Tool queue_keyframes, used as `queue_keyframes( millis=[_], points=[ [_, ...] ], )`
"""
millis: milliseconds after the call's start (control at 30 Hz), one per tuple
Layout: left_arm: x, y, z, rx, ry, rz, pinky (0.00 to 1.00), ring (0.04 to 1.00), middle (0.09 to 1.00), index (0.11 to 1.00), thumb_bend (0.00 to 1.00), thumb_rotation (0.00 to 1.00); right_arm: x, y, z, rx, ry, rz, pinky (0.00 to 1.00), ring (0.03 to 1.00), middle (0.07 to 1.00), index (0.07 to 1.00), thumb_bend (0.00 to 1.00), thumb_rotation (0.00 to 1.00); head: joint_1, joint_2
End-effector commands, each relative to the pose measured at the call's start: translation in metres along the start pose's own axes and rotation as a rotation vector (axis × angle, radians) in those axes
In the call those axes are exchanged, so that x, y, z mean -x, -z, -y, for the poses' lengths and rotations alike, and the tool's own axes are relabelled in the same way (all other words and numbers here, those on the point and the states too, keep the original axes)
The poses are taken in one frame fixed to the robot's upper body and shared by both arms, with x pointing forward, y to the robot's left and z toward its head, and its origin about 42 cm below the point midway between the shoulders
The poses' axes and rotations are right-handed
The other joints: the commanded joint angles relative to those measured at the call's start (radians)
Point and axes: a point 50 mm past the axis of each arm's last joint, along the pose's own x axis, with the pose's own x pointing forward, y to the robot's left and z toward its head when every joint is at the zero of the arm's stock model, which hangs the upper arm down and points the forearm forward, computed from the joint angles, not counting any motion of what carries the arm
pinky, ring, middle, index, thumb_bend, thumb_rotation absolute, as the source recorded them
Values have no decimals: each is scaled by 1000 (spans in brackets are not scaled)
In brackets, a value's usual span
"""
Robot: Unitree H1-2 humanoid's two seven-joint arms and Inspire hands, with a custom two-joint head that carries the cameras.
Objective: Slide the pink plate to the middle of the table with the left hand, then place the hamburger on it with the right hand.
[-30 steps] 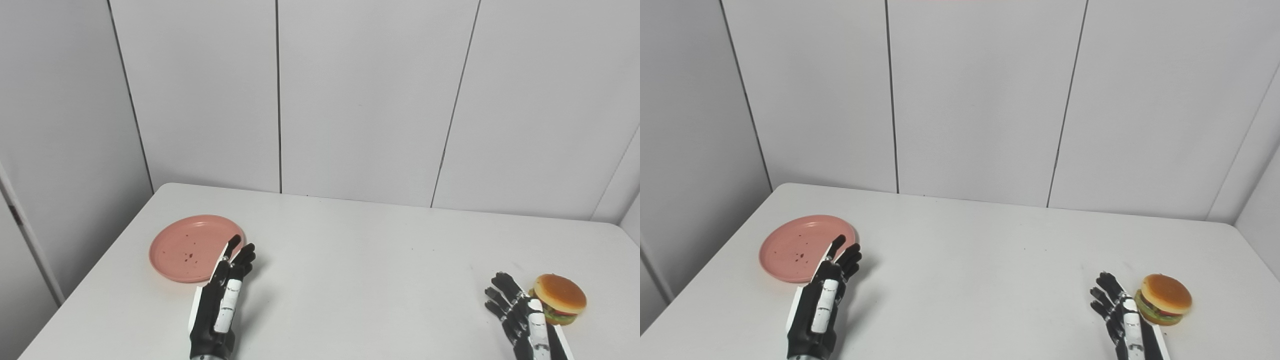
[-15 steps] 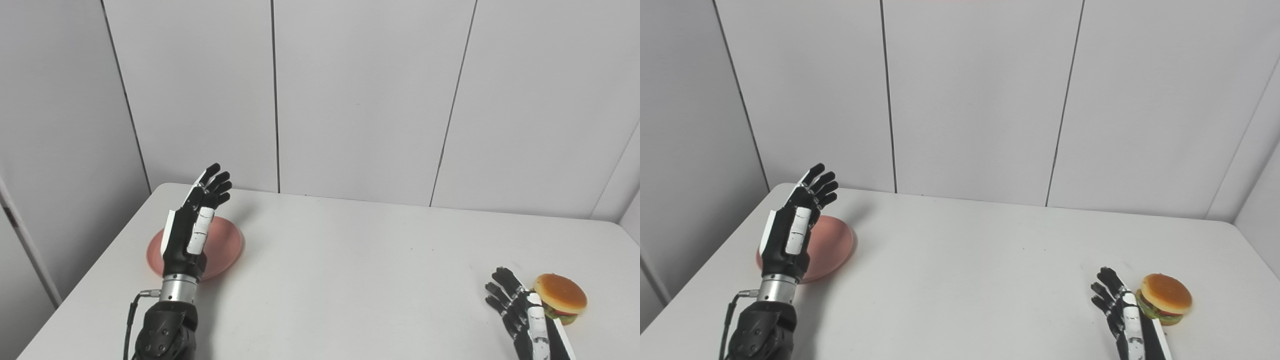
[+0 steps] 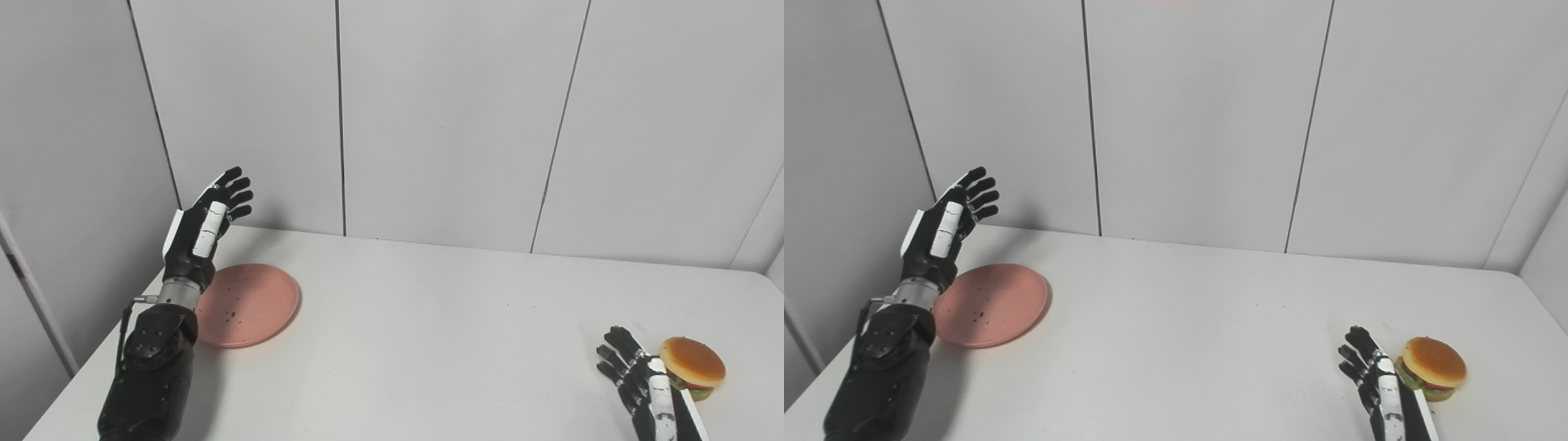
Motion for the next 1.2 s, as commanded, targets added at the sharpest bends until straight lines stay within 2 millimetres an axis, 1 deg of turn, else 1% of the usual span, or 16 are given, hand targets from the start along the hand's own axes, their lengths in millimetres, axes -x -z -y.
queue_keyframes(
  millis=[0,200,367,433,533,600,733,800,833,900,1000,1167],
  points=[
    [-26,-30,-13,-15,1,112,773,811,820,800,979,816,29,32,-1,-16,25,-110,883,873,891,866,776,1000,0,2],
    [-34,-19,-41,-45,-36,73,778,832,840,805,1000,851,30,30,-1,-8,22,-107,886,874,895,874,790,1000,-1,8],
    [-35,-13,-57,-36,-54,49,795,854,853,797,1000,851,31,29,-1,-9,25,-105,884,875,892,865,799,1000,-3,13],
    [-36,-11,-64,-20,-66,36,812,857,848,797,999,853,31,29,-1,-5,23,-105,883,875,893,869,806,1000,-4,15],
    [-34,-5,-70,1,-88,19,806,839,827,794,984,846,31,28,-2,-8,24,-104,882,873,891,869,806,1000,-7,22],
    [-32,-1,-72,10,-90,1,806,838,831,795,974,842,32,27,-2,-8,24,-105,879,869,888,867,814,1000,-9,24],
    [-29,9,-74,35,-78,-39,803,870,859,801,971,859,32,26,-3,-5,24,-105,871,864,887,871,813,1000,-13,29],
    [-26,15,-75,25,-81,-61,813,857,855,823,973,857,32,25,-4,-5,24,-105,873,863,886,870,810,1000,-13,31],
    [-24,18,-76,14,-84,-72,829,860,853,827,971,874,33,24,-4,-6,23,-107,876,864,886,872,815,1000,-13,33],
    [-20,23,-77,9,-96,-88,833,862,852,825,968,876,33,24,-5,-8,25,-105,877,864,887,873,817,1000,-16,36],
    [-16,29,-77,34,-113,-113,822,850,837,819,959,834,33,23,-6,-16,32,-100,873,860,881,866,809,1000,-21,40],
    [-10,41,-76,57,-117,-167,783,842,820,807,938,812,35,20,-8,-10,32,-103,875,861,881,866,806,1000,-29,47]
  ],
)
